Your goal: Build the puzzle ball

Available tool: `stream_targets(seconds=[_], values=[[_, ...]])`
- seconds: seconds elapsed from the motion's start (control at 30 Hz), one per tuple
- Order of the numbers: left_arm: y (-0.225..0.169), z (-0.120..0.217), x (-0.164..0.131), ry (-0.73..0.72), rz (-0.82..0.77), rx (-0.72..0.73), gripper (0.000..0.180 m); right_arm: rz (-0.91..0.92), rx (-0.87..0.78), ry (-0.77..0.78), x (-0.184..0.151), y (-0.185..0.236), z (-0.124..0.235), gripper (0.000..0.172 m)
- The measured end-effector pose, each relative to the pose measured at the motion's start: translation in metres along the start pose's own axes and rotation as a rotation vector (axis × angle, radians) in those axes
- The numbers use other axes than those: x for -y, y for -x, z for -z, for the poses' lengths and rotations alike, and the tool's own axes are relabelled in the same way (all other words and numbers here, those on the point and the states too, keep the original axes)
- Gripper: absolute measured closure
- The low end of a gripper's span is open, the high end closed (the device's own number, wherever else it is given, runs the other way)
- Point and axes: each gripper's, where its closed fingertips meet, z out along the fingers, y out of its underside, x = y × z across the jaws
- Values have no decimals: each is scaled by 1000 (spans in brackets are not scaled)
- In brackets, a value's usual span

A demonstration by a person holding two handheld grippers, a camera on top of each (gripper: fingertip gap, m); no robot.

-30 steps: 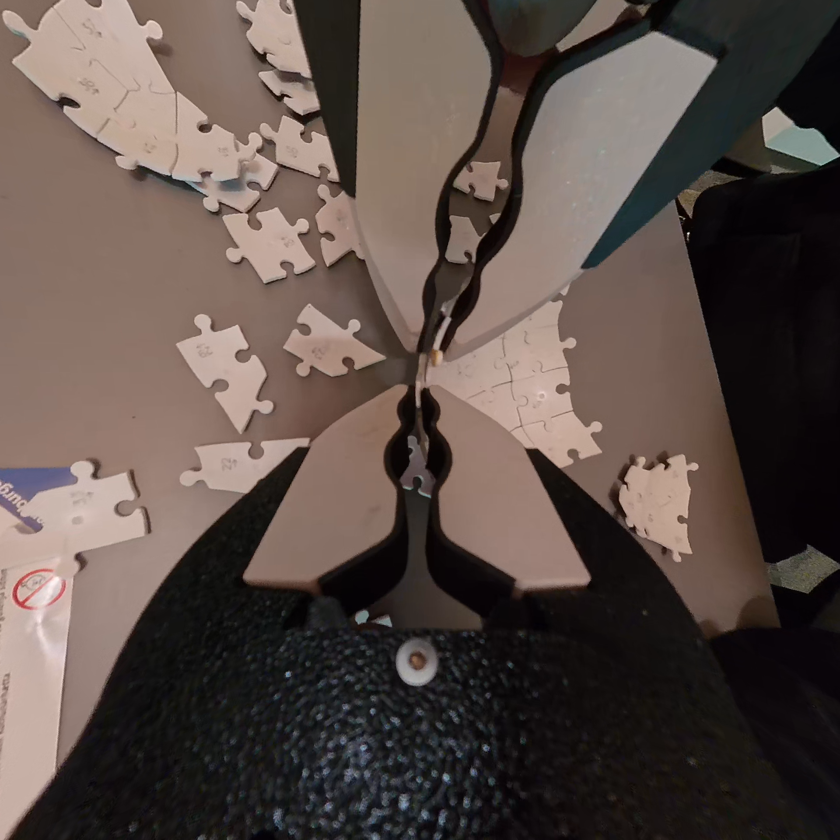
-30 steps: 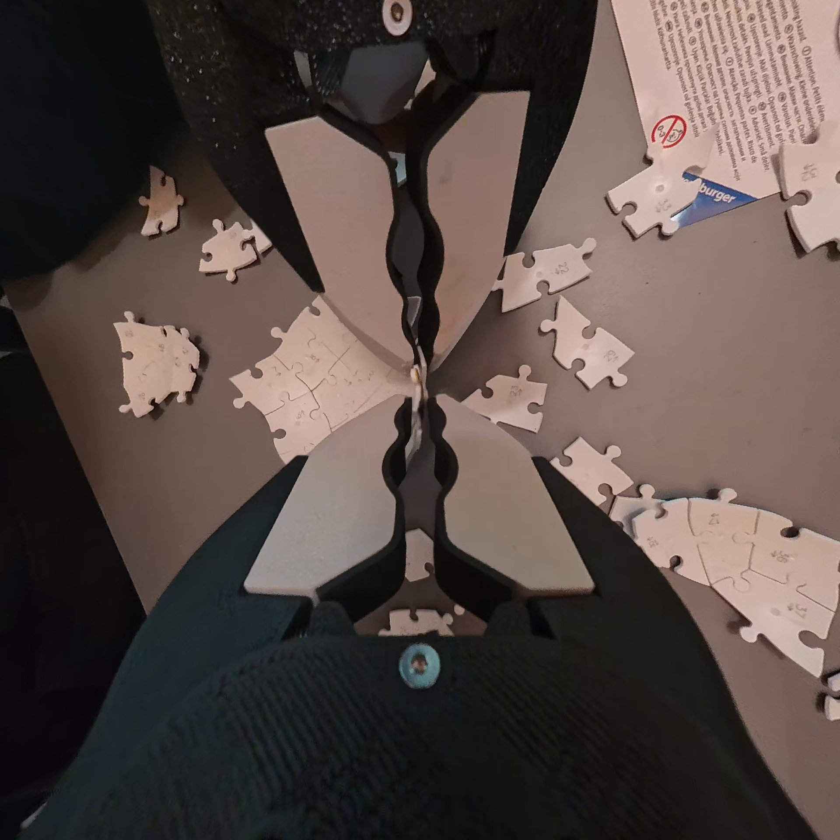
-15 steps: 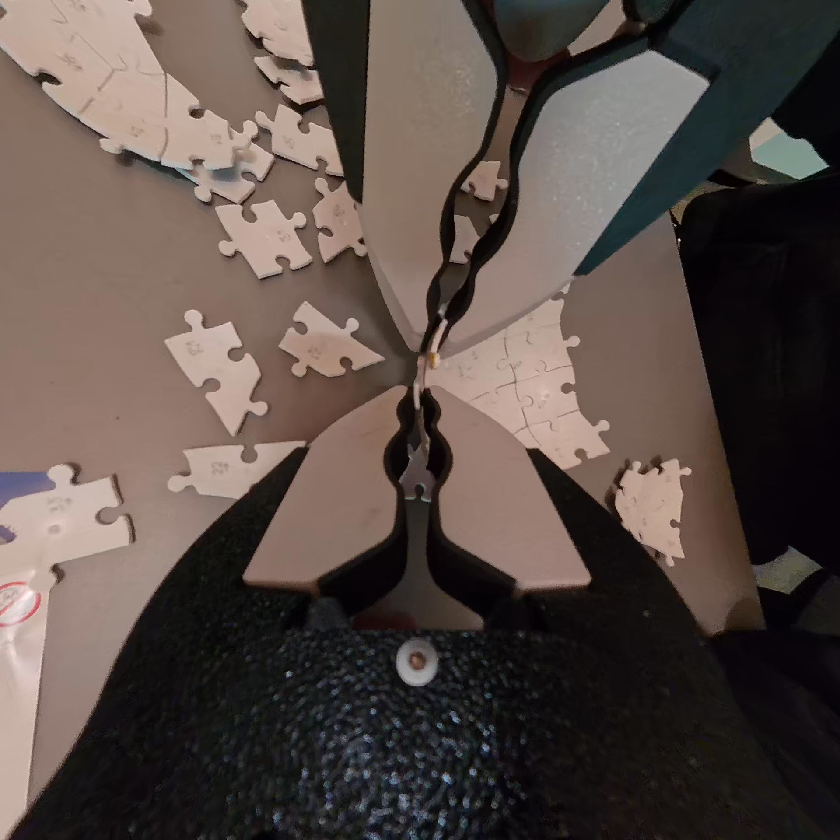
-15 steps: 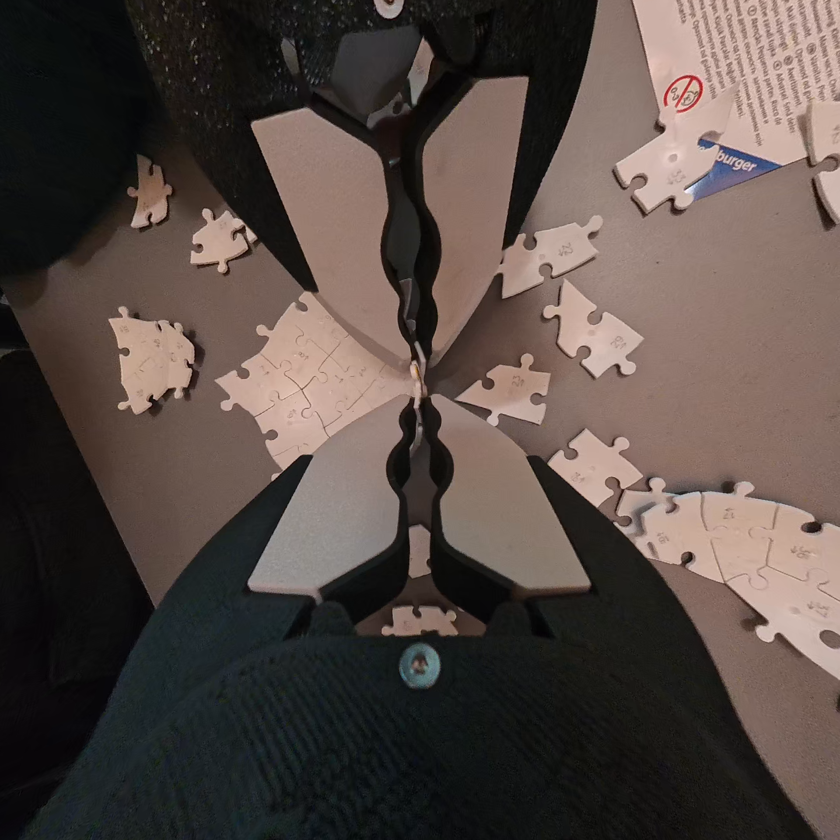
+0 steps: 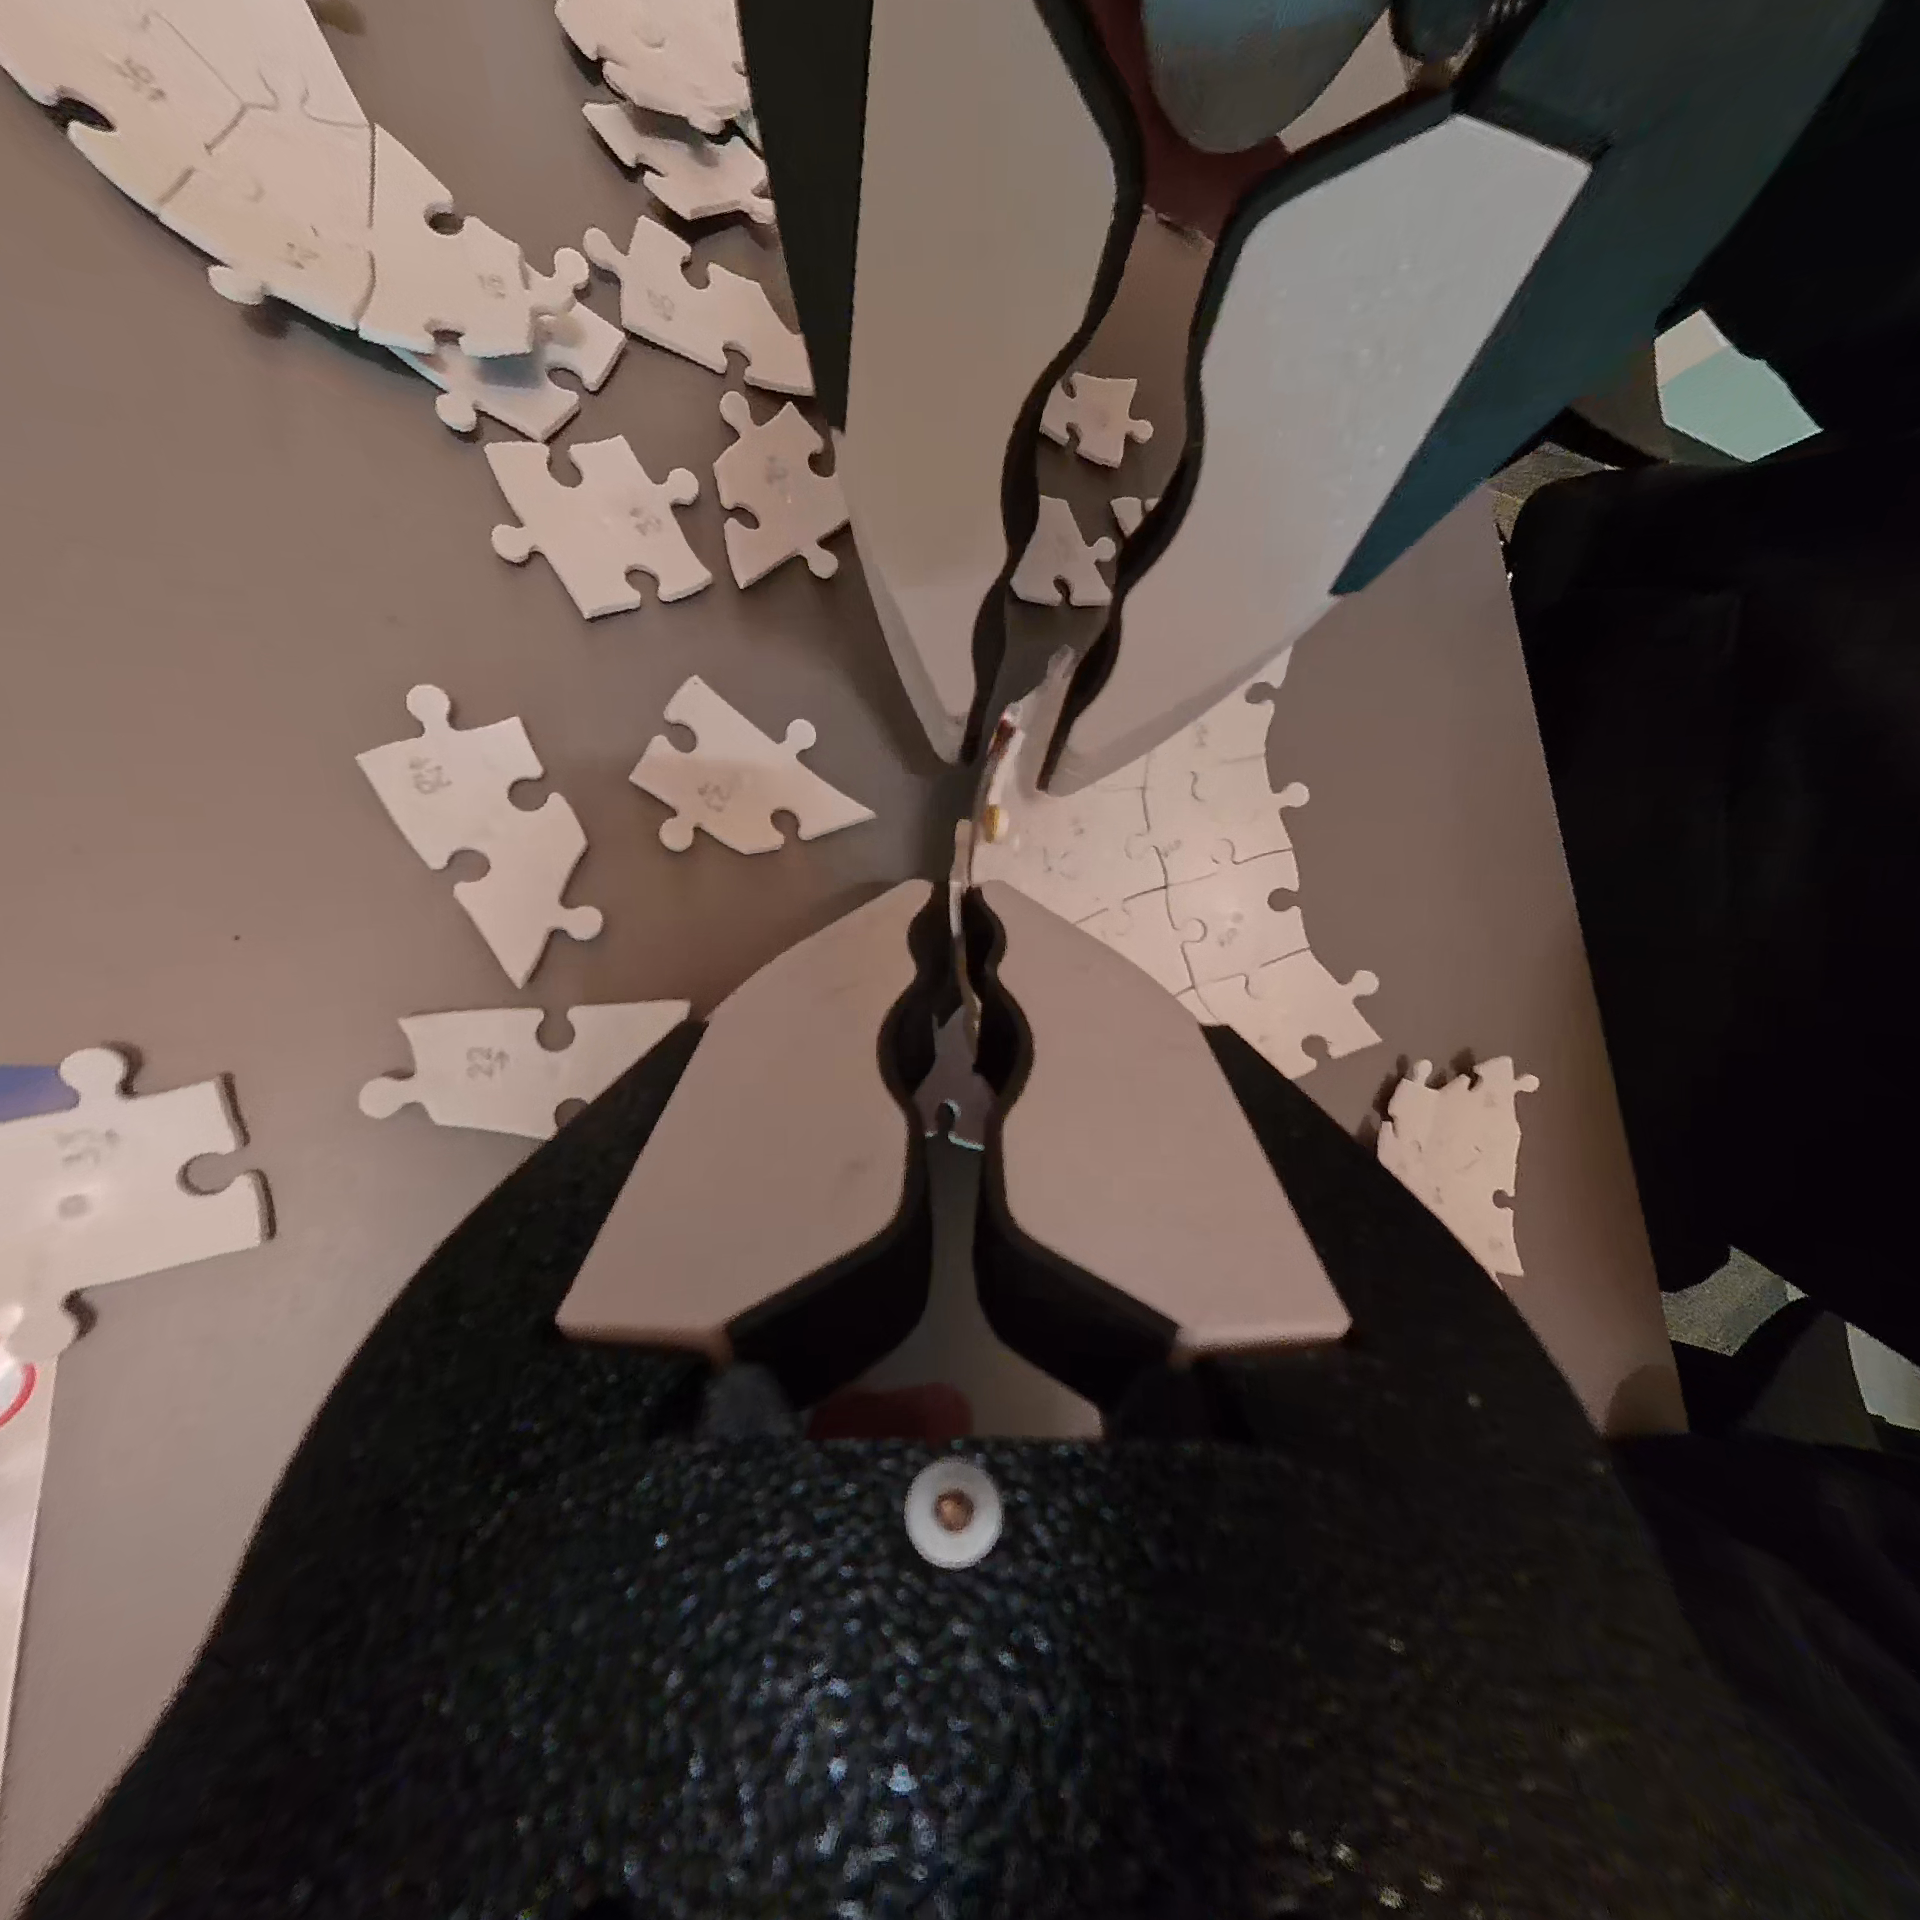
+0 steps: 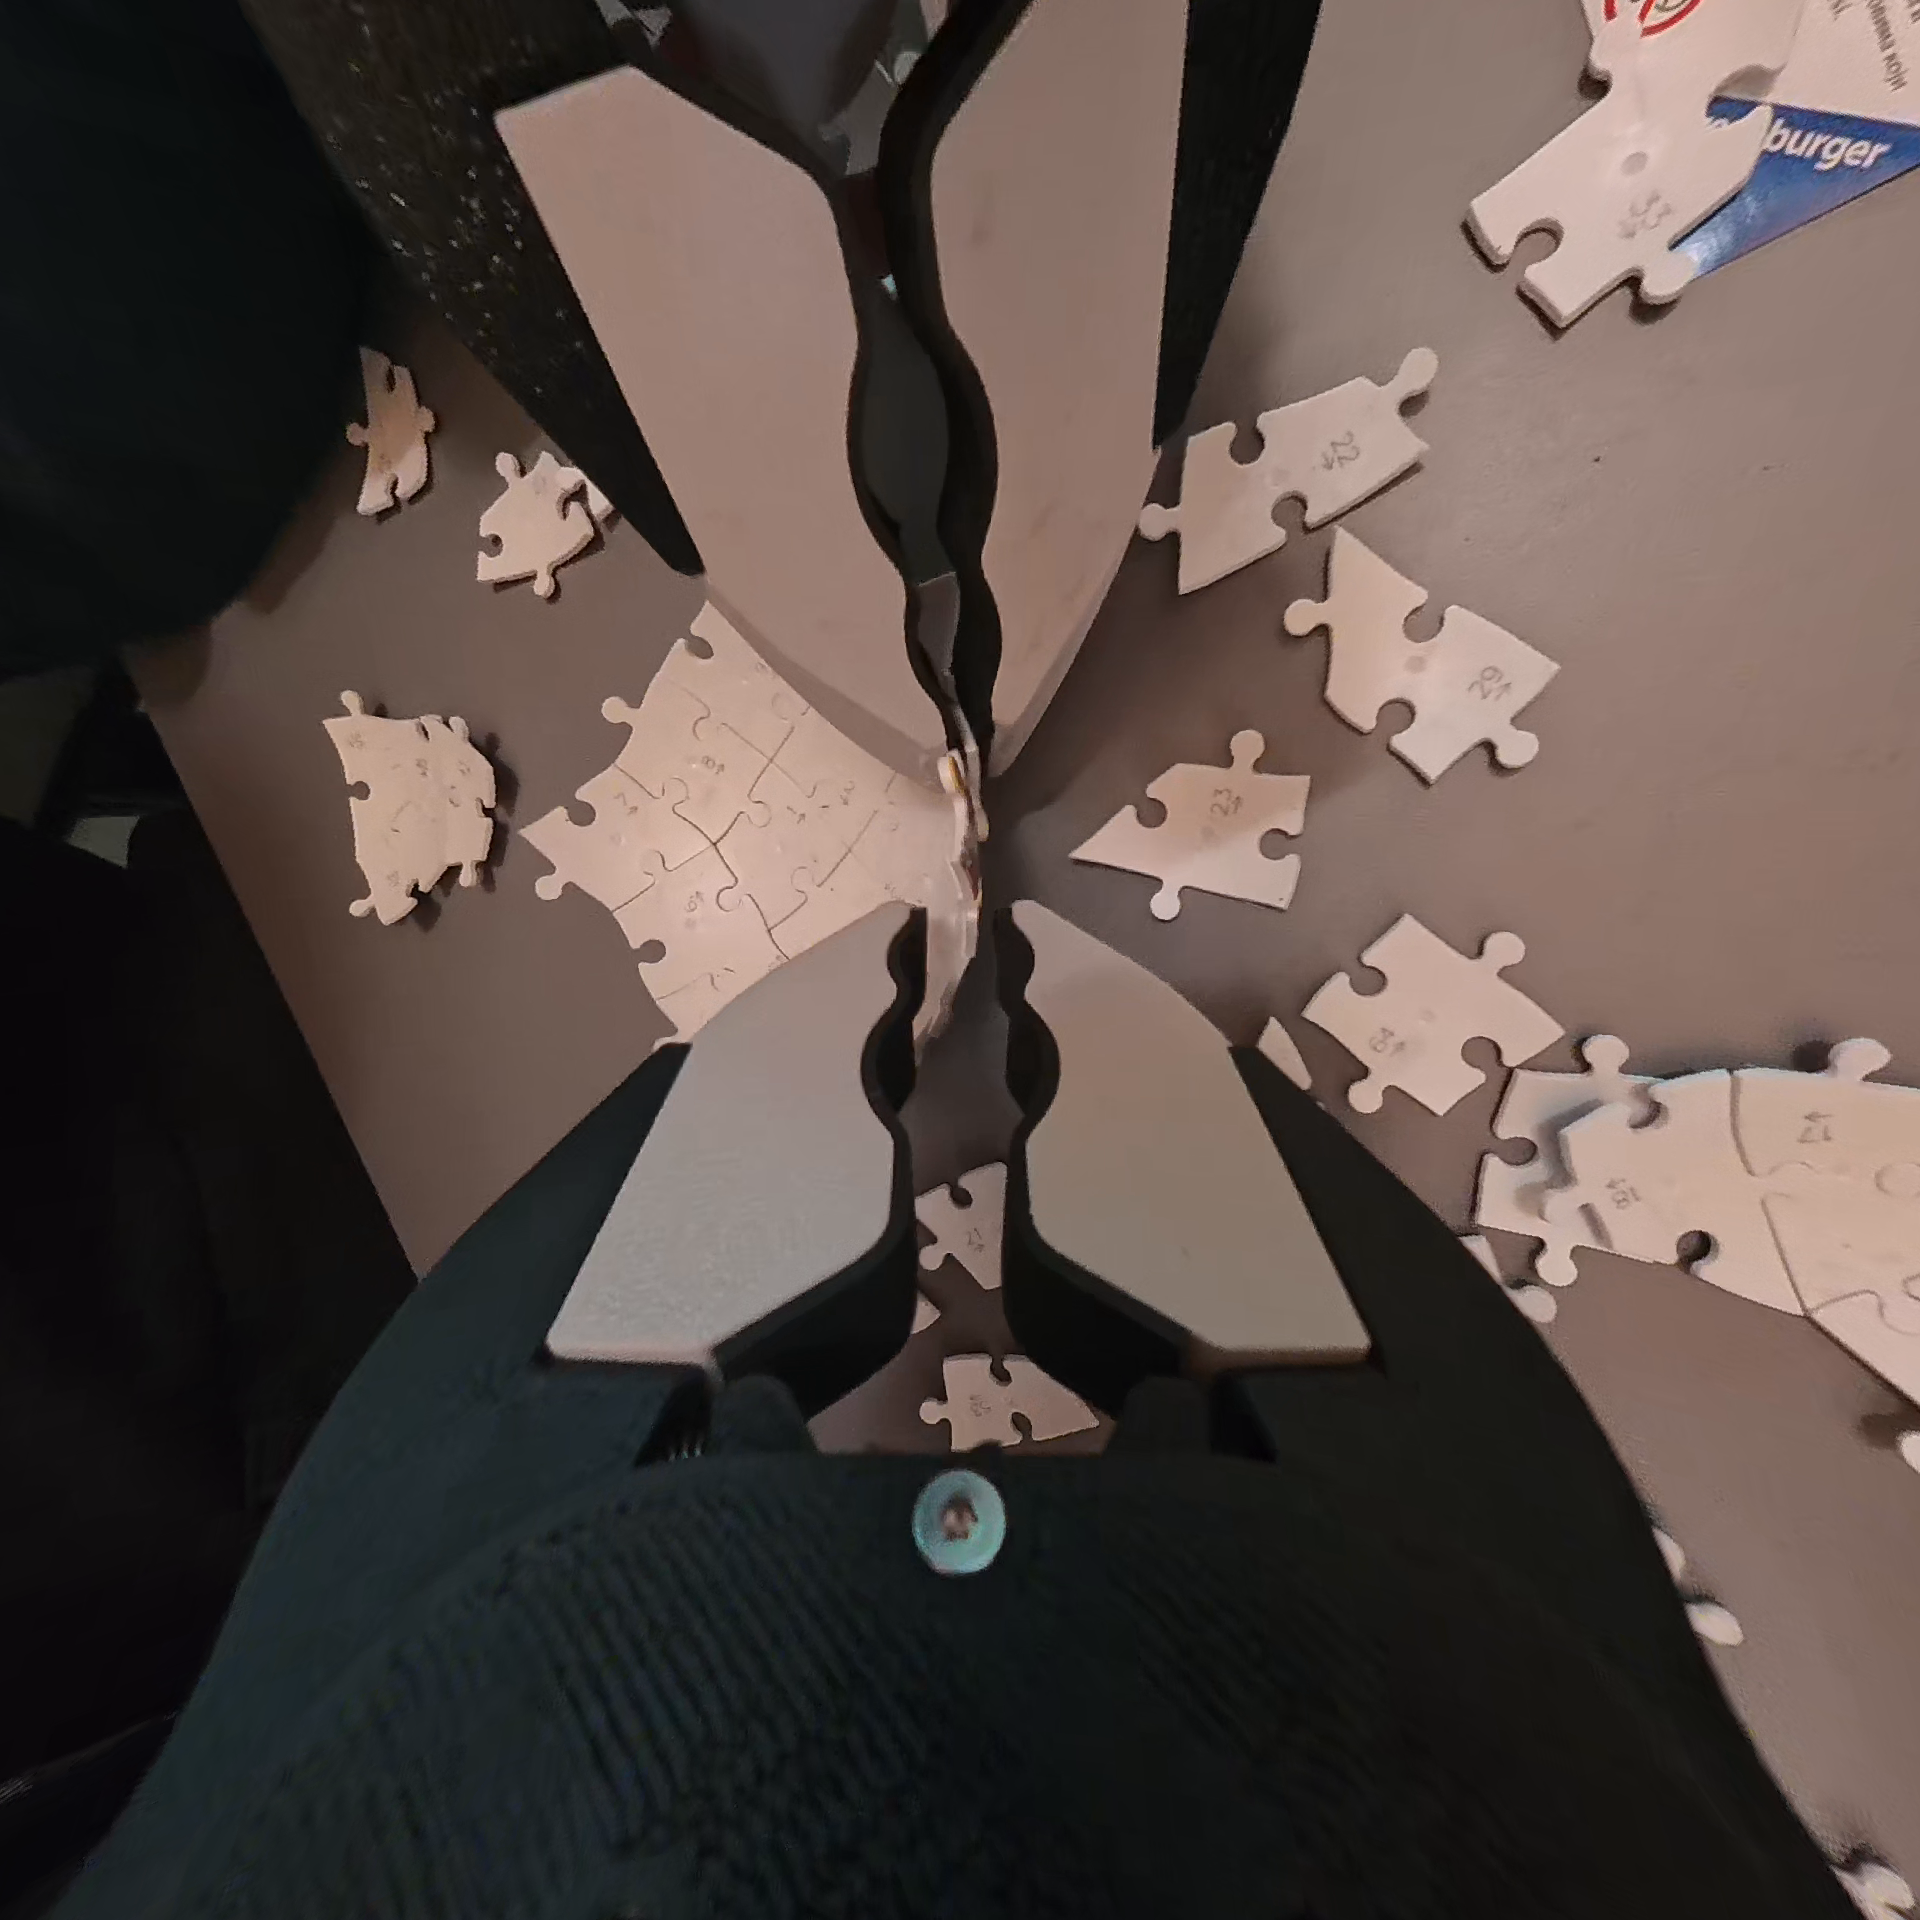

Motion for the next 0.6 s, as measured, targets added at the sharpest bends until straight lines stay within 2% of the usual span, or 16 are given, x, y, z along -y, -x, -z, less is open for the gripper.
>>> stream_targets(seconds=[0.1,0.27,0.4,0.6], values=[[0,1,0,-2,-3,-1,179,1,16,2,-2,1,-2,166],[0,1,-1,1,-12,3,179,10,17,-4,-2,1,-2,168],[4,4,3,-16,-52,50,162,12,3,5,-1,-1,-1,169],[4,5,5,-15,-104,81,165,-10,7,13,-1,-2,-1,169]])
